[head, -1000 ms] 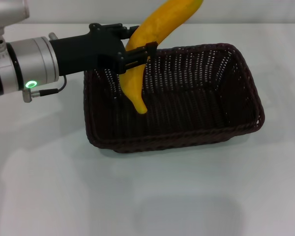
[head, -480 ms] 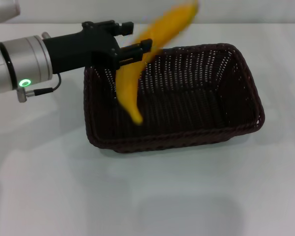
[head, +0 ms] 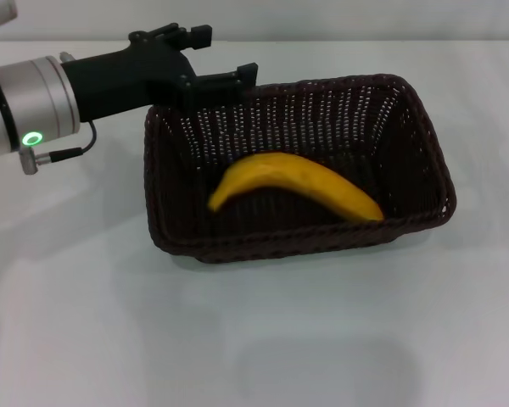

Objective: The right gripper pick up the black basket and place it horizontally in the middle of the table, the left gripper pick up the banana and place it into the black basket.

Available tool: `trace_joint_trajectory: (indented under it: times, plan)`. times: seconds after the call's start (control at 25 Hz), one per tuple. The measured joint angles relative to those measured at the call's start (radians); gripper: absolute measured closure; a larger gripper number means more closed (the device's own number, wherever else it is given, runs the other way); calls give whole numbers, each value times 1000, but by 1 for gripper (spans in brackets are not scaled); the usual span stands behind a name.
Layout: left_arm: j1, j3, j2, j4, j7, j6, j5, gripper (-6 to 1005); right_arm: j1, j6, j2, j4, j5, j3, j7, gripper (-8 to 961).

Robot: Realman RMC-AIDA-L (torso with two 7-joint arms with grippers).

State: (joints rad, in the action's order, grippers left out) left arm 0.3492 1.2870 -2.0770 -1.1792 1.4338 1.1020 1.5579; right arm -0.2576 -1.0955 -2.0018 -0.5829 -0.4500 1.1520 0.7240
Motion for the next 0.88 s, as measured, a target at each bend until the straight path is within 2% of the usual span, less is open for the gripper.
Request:
trace_joint_trajectory:
  times: [0.2, 0.32, 0.6, 0.88]
  plan:
    - [-28, -2, -4, 0, 38, -40, 28, 111, -1, -9, 0, 0, -2, 0, 0, 215]
    - [-69, 3, -7, -1, 131, -71, 110, 110, -1, -15, 0, 0, -3, 0, 0, 215]
    - [-197, 49, -9, 26, 529, -114, 507, 110, -3, -42, 0, 15, -1, -5, 0, 215]
    - [-306, 213, -11, 45, 1022, -258, 921, 111, -10, -78, 0, 52, 5, -10, 0, 215]
